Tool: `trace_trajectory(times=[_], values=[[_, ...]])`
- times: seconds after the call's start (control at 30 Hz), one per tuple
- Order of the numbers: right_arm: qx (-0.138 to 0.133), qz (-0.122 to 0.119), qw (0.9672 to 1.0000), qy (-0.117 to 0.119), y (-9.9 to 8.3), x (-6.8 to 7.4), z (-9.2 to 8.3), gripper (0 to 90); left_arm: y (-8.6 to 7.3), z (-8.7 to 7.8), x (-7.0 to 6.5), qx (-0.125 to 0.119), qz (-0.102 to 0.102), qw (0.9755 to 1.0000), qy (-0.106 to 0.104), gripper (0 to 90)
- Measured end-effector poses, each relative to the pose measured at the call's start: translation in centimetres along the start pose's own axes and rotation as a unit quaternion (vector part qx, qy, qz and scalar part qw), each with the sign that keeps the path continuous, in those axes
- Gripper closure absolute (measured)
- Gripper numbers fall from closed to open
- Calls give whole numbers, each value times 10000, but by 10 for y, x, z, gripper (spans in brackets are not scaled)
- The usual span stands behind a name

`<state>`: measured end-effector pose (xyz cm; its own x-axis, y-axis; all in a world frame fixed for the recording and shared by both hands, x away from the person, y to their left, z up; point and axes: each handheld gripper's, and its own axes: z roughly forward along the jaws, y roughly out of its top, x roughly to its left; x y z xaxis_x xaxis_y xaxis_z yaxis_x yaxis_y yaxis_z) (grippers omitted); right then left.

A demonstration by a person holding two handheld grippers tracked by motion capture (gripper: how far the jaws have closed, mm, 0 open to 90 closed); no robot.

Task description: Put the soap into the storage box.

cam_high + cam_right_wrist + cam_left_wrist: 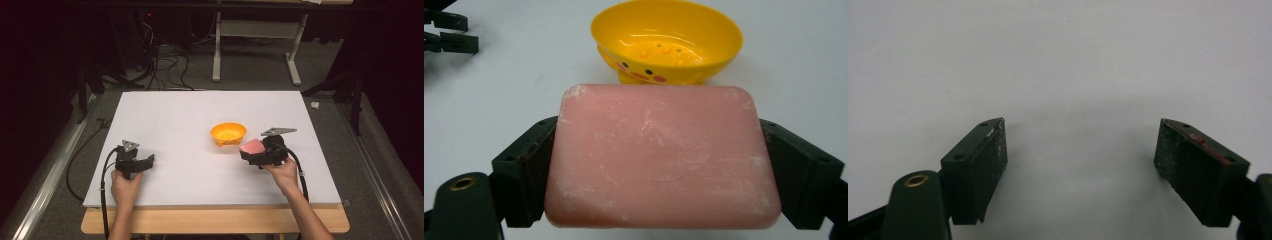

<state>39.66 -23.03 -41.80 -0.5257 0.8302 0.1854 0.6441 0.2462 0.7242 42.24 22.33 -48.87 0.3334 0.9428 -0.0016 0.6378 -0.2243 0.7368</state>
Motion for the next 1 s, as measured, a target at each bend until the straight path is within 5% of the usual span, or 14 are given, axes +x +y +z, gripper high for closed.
trace_trajectory(times=[1.0], values=[[26,-72,9998,194,29,14,7,137,0,0,0,-2,4,10000,2,216]])
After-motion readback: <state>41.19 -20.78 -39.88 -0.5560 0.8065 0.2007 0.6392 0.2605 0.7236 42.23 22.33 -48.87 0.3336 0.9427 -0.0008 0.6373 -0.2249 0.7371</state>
